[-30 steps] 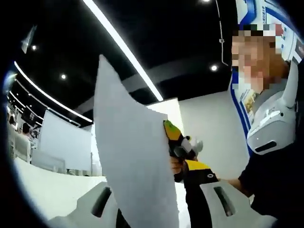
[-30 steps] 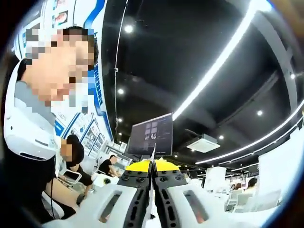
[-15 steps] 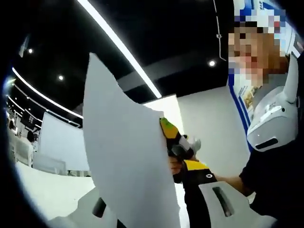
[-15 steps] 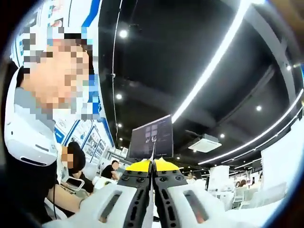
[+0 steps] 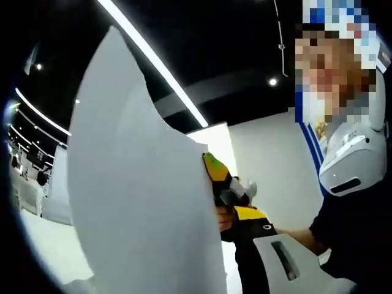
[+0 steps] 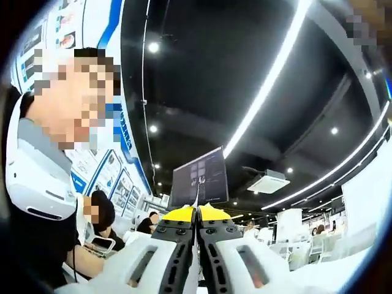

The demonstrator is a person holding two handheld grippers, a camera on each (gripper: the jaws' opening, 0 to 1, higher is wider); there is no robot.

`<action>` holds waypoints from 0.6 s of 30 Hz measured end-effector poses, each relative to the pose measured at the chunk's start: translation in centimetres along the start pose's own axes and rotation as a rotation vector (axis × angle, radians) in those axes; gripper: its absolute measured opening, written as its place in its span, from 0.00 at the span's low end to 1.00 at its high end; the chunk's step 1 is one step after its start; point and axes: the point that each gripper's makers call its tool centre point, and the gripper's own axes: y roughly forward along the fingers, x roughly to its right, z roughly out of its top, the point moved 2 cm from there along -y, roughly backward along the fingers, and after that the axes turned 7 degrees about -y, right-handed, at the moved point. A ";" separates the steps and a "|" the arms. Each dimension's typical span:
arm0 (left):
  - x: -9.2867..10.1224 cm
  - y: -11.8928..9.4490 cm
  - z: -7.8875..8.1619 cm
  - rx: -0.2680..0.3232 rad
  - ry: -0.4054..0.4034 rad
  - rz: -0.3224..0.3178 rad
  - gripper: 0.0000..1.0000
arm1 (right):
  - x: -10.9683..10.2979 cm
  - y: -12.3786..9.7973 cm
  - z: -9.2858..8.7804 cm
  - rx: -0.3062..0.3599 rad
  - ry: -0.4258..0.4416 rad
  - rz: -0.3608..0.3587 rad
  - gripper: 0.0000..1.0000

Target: Organize the stack of printing papers by aligning and flattening the scattered papers on the table

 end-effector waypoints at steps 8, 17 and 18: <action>-0.1 0.1 0.7 0.030 -0.002 0.013 0.27 | -0.3 0.2 -0.2 0.006 0.024 -0.001 0.00; -0.5 -0.2 0.6 0.025 0.017 0.044 0.14 | -0.2 0.4 -0.4 0.000 0.027 -0.007 0.00; -0.5 -0.2 0.6 0.027 0.014 0.047 0.13 | -0.2 0.4 -0.5 -0.001 0.027 -0.006 0.00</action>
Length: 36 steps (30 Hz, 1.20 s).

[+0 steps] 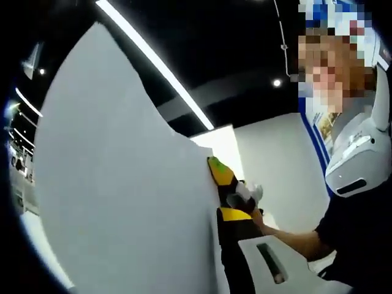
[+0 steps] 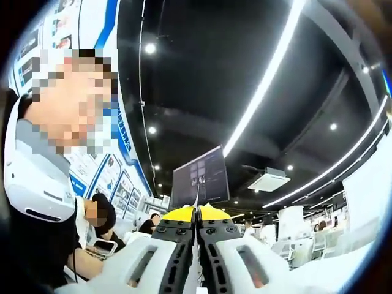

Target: Organize the stack of printing papers by aligning and flattening the scattered papers on the table

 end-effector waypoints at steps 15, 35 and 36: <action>-0.9 -0.3 -0.3 -0.004 -0.022 0.039 0.06 | 0.3 0.0 -0.5 -0.016 -0.001 -0.007 0.00; -1.9 -0.7 -0.2 -0.003 -0.075 0.081 0.06 | 1.3 -0.2 -0.8 -0.053 0.008 -0.069 0.11; -2.0 -0.8 -0.1 0.003 -0.079 0.086 0.06 | 1.4 -0.2 -0.8 -0.055 0.009 -0.073 0.11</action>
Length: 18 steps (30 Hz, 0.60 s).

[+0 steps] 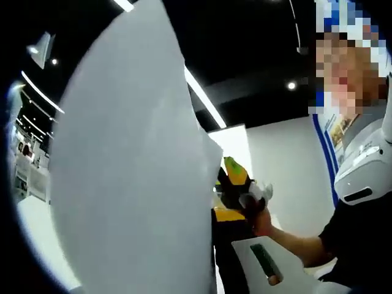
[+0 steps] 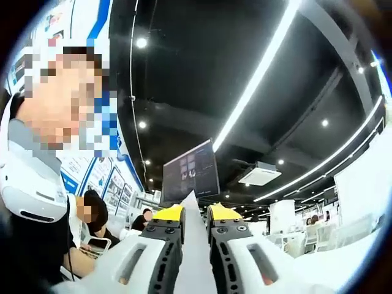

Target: Organize the stack of printing papers by aligning and flattening the scattered papers on the table

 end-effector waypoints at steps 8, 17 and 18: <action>-1.7 -0.7 0.4 0.032 -0.025 0.059 0.06 | 0.9 -0.8 -0.2 -0.014 0.009 -0.042 0.14; -3.8 -1.4 1.0 0.082 -0.100 0.111 0.06 | 1.7 -1.6 -0.5 -0.038 -0.003 -0.072 0.16; -4.0 -1.5 1.0 0.088 -0.110 0.117 0.06 | 1.8 -1.7 -0.5 -0.041 -0.004 -0.075 0.16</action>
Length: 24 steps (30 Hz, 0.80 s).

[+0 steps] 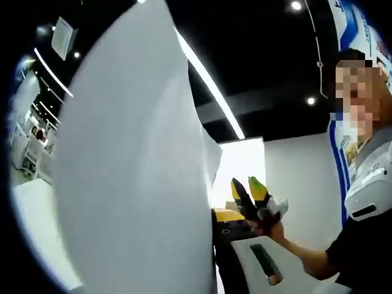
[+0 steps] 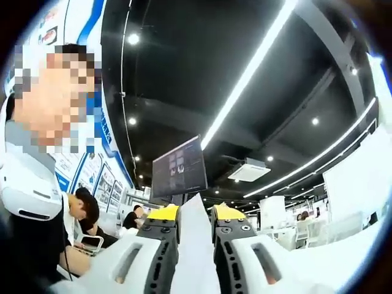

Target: Organize the stack of printing papers by aligning and flattening the scattered papers on the table

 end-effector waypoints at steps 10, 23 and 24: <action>-3.3 -0.7 0.6 0.046 -0.102 0.068 0.06 | 1.6 -1.3 -0.7 -0.024 -0.002 -0.051 0.19; -8.5 -2.9 -0.6 0.085 -0.175 0.191 0.06 | 4.3 -3.8 -2.7 -0.079 -0.015 -0.141 0.21; -9.1 -3.1 -0.8 0.090 -0.196 0.203 0.06 | 4.4 -3.9 -2.8 -0.078 -0.013 -0.146 0.21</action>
